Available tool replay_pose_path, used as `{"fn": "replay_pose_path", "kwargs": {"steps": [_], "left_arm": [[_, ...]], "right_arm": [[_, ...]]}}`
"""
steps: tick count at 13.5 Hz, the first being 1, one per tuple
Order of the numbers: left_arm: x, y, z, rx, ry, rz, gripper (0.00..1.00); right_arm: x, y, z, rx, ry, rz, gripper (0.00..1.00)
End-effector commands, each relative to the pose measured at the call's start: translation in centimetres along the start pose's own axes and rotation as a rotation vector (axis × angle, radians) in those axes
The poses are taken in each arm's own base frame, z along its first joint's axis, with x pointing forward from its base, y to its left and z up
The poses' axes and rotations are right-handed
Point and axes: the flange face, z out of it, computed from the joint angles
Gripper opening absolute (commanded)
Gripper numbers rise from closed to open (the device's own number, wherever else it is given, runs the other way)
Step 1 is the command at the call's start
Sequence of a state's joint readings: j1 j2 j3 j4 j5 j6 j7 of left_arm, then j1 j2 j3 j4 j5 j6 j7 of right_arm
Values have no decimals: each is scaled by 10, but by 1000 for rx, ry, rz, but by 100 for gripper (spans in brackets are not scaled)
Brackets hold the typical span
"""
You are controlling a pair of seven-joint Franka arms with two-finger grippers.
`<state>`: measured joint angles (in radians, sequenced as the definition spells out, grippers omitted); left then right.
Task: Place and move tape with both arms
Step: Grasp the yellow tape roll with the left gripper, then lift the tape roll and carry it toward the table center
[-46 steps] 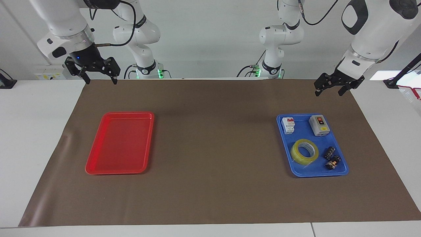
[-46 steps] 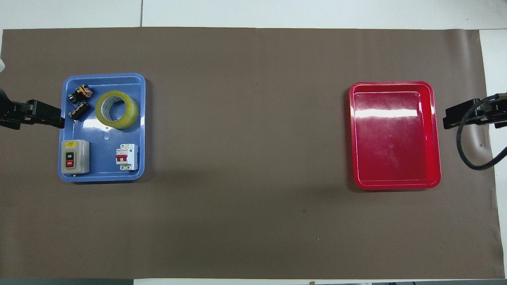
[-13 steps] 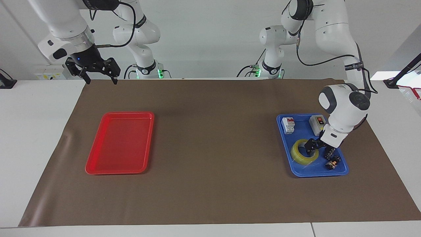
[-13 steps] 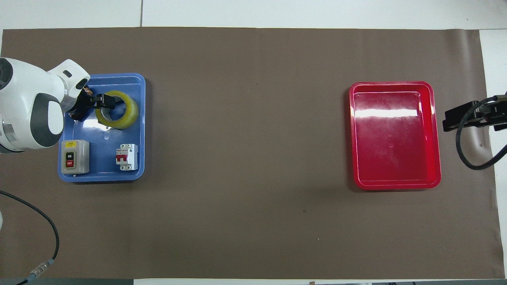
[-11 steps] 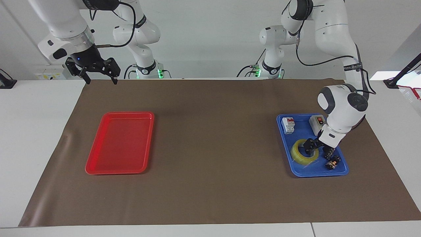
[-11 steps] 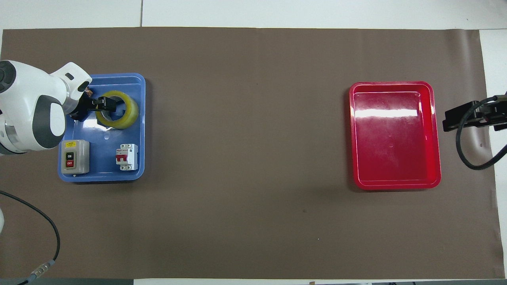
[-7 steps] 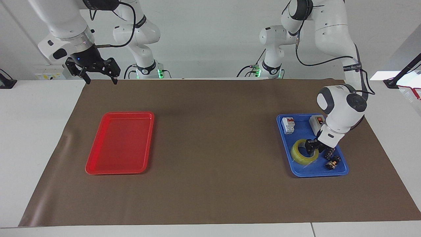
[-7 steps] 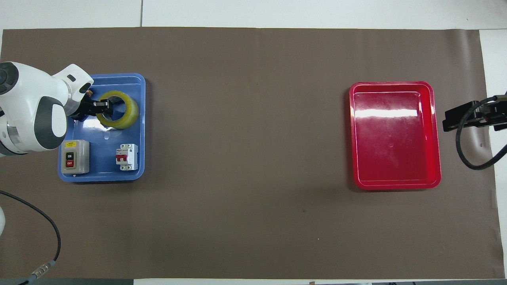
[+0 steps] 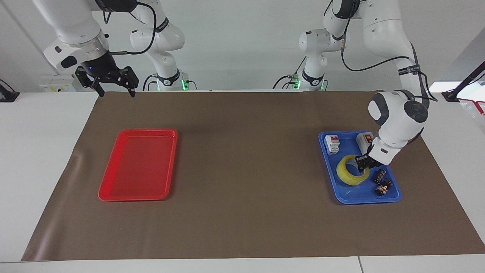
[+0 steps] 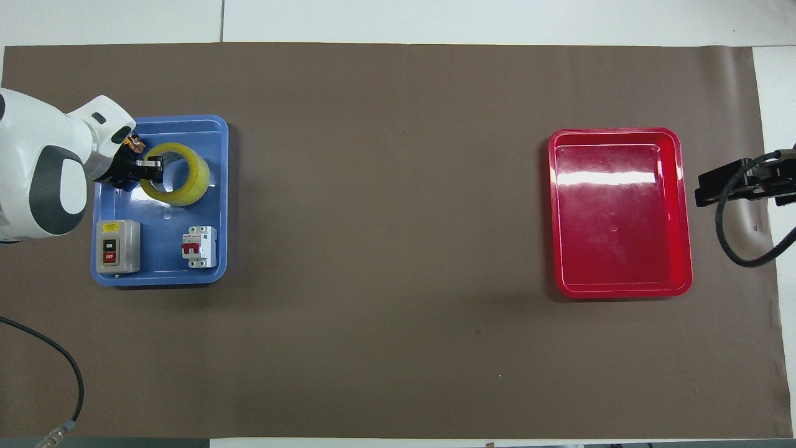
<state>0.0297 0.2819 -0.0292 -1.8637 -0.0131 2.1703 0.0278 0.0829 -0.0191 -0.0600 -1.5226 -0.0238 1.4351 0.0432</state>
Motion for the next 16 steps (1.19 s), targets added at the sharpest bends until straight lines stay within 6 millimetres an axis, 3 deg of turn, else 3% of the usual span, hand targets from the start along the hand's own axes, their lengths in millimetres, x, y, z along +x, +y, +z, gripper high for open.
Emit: {"fn": "replay_pose_path", "kwargs": {"steps": [1,2,8,11,13,16], "left_arm": [[-12,40,-39,2,-12,50,0],[-15,61,-38,2,-22,41,0],[-51,243,-30,-17,23,-61,0],[-84,326,-3,-15,25,-81,0],[-98,362,22,23,67,-110,0],[-108,382,48,36,70,-118,0]], "right_arm": [[-4,4,1,14,-9,-16,100],[-4,4,1,14,-9,-16,100],[-4,4,1,14,-9,-16,100],[-4,4,1,14,-9,-16,100],[-4,4,1,14,-9,-16,100],[-4,4,1,14,-9,-16,100]]}}
